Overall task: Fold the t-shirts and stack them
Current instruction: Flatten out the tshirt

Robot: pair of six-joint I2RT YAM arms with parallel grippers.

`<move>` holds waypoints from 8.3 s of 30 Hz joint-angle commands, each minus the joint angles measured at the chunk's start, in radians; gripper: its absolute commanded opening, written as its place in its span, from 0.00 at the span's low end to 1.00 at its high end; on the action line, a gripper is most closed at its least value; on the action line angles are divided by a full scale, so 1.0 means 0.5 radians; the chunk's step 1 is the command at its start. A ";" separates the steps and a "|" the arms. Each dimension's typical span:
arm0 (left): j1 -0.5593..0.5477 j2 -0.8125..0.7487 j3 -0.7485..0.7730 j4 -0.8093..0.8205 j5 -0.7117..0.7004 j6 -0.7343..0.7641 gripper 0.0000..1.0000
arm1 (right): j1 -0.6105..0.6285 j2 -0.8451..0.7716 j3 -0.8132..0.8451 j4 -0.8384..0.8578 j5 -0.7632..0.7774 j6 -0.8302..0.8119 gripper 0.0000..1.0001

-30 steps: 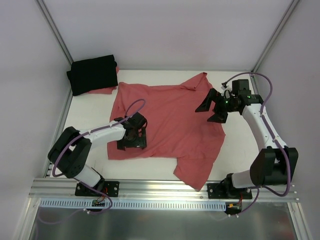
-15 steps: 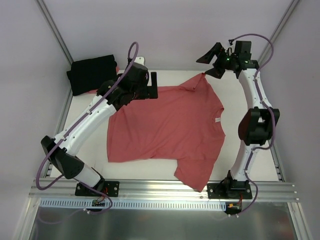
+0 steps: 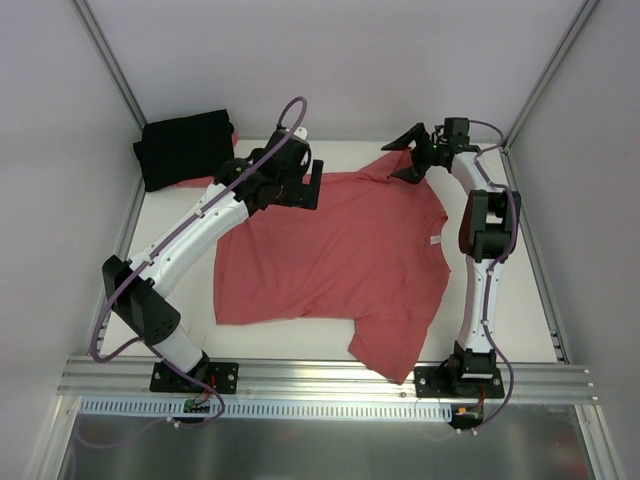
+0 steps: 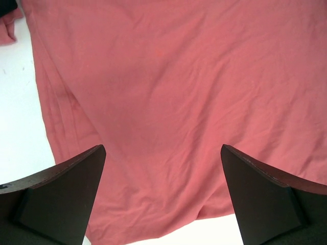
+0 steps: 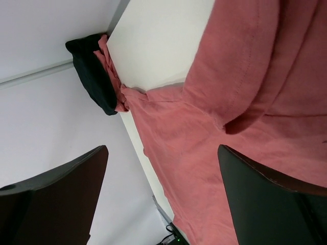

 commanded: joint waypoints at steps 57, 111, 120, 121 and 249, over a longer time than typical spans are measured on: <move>0.273 0.236 0.042 0.097 0.371 0.194 0.99 | 0.095 0.230 0.147 0.108 0.246 0.026 0.63; 0.387 0.089 -0.249 0.287 0.491 0.185 0.99 | -0.060 -0.036 0.599 0.456 0.470 -0.510 0.99; 0.503 0.199 -0.388 0.634 0.991 -0.119 0.99 | -0.128 -0.822 -0.499 -0.095 0.295 -0.903 0.99; 0.506 0.254 -0.381 0.640 1.003 -0.146 0.99 | -0.131 -0.914 -0.710 -0.095 0.280 -0.876 1.00; 0.973 0.794 0.229 1.214 1.991 -0.404 0.99 | -0.521 0.525 0.678 0.733 -0.147 0.251 1.00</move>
